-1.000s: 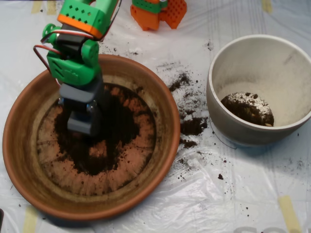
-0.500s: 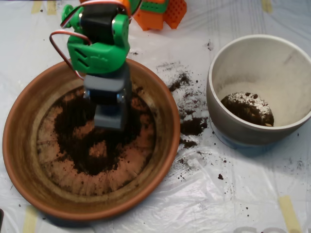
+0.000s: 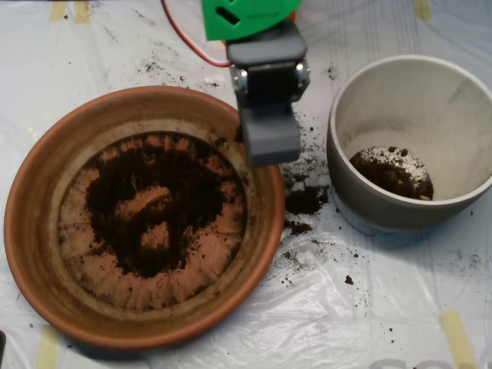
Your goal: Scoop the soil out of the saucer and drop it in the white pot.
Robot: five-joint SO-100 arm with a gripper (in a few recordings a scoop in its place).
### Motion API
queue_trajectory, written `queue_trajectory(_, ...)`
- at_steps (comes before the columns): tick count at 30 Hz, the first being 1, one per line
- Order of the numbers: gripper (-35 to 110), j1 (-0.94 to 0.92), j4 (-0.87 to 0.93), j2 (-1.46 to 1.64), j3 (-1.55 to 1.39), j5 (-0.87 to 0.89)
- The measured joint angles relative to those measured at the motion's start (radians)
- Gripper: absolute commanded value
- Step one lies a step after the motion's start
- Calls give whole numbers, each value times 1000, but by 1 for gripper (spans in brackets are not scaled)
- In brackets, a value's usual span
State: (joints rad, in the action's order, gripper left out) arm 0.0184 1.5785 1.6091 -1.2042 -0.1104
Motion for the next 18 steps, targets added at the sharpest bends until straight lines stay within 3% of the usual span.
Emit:
queue_trajectory(15, 0, 370, 112, -41, 262, -6)
queue_trajectory(18, 19, 411, 115, -86, 284, -6)
